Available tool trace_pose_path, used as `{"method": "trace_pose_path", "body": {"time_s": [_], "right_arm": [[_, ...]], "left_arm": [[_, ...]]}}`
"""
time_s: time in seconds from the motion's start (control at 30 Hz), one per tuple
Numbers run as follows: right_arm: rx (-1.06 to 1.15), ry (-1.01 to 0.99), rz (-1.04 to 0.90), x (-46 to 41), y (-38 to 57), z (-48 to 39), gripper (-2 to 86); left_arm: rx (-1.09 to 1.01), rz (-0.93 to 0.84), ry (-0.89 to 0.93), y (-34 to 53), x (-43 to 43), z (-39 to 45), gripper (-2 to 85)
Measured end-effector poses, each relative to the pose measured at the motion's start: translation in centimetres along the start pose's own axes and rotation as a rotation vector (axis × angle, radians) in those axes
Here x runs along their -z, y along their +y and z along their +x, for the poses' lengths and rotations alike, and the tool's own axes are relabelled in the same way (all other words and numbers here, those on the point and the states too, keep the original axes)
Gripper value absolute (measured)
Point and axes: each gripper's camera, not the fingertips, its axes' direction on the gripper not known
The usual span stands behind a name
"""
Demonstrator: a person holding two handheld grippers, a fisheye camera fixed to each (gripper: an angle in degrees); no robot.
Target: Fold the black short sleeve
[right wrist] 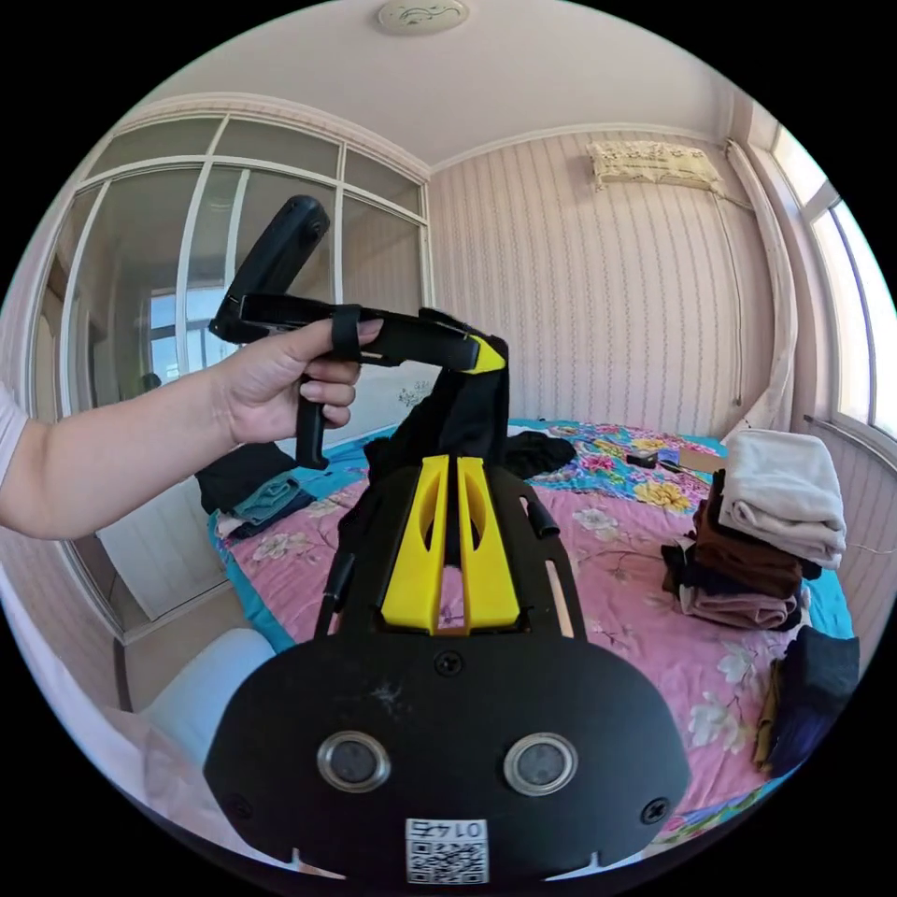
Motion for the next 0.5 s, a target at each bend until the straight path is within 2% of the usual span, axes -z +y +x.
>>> {"method": "trace_pose_path", "body": {"time_s": [0.07,0.17,0.23,0.27,0.33,0.37,0.43,0.5], "right_arm": [[0.011,-0.014,-0.073,-1.4,1.1,-1.5,0.6],[0.016,-0.02,-0.205,-2.3,5.1,-3.3,0.5],[-0.039,-0.041,-0.387,-3.1,9.4,-3.5,0.4],[-0.057,-0.045,-0.455,-3.5,10.5,-3.5,0.4],[-0.125,-0.06,-0.73,-4.9,14.1,-2.9,0.1],[-0.149,-0.05,-0.756,-4.7,14.6,-2.6,0.0],[-0.208,-0.037,-0.666,-2.6,14.4,-1.4,-0.1],[-0.248,-0.04,-0.626,-1.7,13.5,-0.1,0.0]], "left_arm": [[-0.023,-0.034,0.061,1.7,-0.7,0.3,0.5],[0.02,-0.122,0.264,7.0,-5.3,1.9,0.5],[0.07,-0.216,0.388,12.7,-10.8,4.1,0.3],[0.087,-0.246,0.404,14.2,-12.2,4.6,0.2],[0.164,-0.376,0.399,18.9,-15.7,5.9,-0.6],[0.211,-0.391,0.408,19.9,-15.9,5.8,-0.6],[0.383,-0.353,0.539,22.2,-14.6,4.3,-0.9],[0.445,-0.32,0.54,23.1,-11.9,2.6,-0.9]]}}
